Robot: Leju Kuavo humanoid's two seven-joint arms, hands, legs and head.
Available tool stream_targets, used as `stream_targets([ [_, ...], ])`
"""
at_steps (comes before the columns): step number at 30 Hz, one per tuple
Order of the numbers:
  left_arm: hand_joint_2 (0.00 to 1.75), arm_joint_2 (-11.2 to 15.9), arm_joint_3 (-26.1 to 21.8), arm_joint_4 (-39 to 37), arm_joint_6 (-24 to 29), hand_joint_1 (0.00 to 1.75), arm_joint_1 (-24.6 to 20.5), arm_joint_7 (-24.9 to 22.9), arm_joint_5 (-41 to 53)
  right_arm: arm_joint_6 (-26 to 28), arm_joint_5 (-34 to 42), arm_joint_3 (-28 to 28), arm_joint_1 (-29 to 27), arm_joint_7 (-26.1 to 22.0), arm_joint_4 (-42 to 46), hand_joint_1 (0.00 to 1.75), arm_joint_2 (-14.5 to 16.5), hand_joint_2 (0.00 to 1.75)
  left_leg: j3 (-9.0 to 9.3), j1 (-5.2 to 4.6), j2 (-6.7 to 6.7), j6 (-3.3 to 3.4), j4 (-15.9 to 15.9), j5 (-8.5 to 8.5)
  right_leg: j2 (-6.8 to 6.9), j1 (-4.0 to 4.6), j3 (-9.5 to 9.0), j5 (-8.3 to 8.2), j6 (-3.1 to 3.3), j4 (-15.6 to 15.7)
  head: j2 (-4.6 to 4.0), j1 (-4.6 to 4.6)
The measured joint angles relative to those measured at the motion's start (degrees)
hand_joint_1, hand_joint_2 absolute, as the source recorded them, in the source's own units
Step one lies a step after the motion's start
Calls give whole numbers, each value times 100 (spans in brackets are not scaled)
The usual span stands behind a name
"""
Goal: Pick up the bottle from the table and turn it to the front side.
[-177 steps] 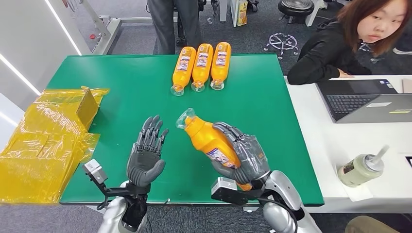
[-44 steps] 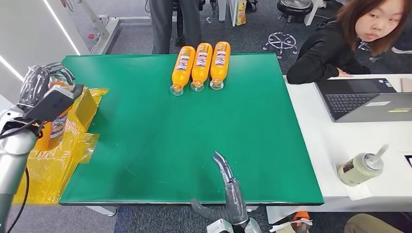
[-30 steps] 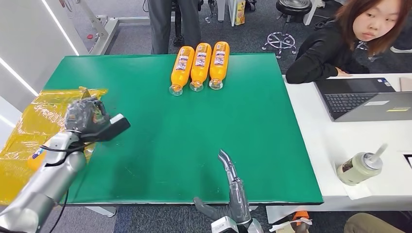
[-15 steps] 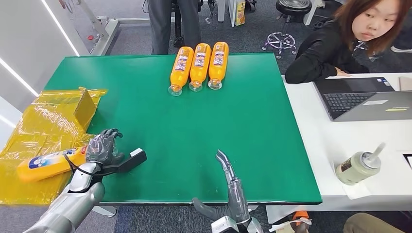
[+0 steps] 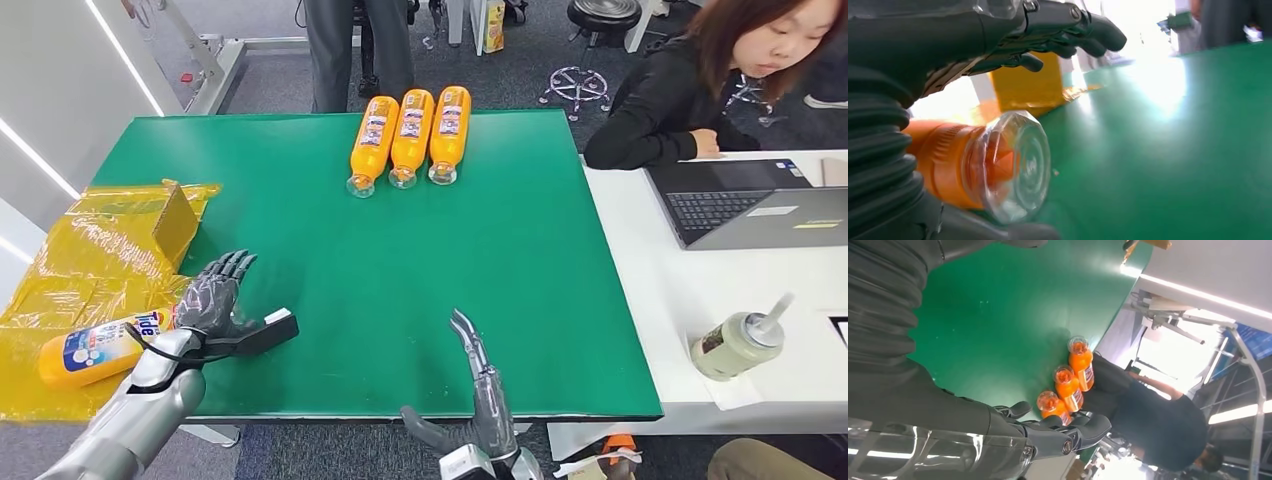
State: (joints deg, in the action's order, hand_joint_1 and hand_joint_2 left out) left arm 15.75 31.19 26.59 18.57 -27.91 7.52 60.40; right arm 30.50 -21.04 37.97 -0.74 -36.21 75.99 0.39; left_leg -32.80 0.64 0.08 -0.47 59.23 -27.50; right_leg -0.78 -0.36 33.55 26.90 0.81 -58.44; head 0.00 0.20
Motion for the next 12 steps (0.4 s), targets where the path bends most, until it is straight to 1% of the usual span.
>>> stream_targets([
  [3, 175, 235, -153, 779, -884, 0, 186, 500, -692, 41, 75, -50, 1, -53, -38, 0, 0, 175, -4, 1, 2, -1, 0, 0, -3, 1, 6, -1, 1, -1, 0, 1],
  [5, 175, 450, -227, 1396, -1408, 0, 274, 678, -1165, 43, 109, -93, 1, -65, -49, 0, 0, 175, -8, 2, 2, -1, 0, 0, -3, 2, 9, -1, 2, -2, 0, 0],
  [11, 175, 1125, -287, 3053, -2364, 0, 309, 805, -2163, 7, 126, -238, 0, -64, -14, 0, -2, 175, -11, 2, -1, -2, 0, 3, 0, 2, 10, -2, 3, -2, 0, 0],
  [12, 175, 1178, -287, 3181, -2437, 0, 308, 808, -2249, 4, 126, -253, -1, -64, -6, 0, -3, 175, -11, 2, 0, -2, 0, 3, 0, 2, 10, -2, 4, -2, 0, 0],
])
